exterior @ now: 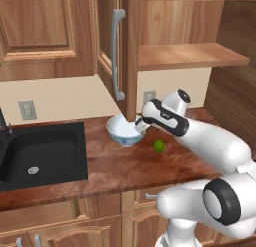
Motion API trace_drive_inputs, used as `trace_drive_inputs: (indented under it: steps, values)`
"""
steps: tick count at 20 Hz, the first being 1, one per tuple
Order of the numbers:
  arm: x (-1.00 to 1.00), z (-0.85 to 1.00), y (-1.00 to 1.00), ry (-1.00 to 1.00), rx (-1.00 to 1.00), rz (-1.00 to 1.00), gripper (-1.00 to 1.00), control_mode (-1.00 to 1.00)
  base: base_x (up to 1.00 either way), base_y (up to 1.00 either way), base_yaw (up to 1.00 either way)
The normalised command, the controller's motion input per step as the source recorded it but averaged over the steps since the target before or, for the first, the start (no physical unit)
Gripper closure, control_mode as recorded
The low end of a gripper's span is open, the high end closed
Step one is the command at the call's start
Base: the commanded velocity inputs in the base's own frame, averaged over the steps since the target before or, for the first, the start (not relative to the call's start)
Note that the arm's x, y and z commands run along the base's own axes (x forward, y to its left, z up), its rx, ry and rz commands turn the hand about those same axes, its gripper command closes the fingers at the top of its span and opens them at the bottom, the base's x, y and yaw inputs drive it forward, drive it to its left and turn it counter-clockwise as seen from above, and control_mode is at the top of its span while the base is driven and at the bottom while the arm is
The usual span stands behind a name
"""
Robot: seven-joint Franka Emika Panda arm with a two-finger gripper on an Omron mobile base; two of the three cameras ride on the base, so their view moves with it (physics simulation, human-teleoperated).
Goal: Pick both bowls and place them on the counter. Then place the broccoli in one bowl and place the lime in the other bowl.
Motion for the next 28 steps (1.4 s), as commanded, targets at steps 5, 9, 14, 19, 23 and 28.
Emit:
trace_drive_inputs:
  steps: [5, 9, 14, 19, 23, 28]
  values:
    - [0.45, -0.01, 0.17, 0.00, 0.10, -0.14, 1.00, -1.00, 0.00, 0.00, 0.00]
    - [0.47, -0.08, 0.14, 0.00, 0.05, -0.14, 1.00, -1.00, 0.00, 0.00, 0.00]
    - [0.40, -0.13, 0.07, 0.06, 0.00, -0.12, 1.00, -1.00, 0.00, 0.00, 0.00]
    - [0.23, -0.15, 0.00, 0.11, 0.01, -0.06, 1.00, -1.00, 0.00, 0.00, 0.00]
    - [0.10, -0.06, 0.00, 0.04, 0.03, -0.02, 1.00, -1.00, 0.00, 0.00, 0.00]
    - [0.05, -0.13, 0.04, 0.00, 0.03, -0.02, 1.00, -1.00, 0.00, 0.00, 0.00]
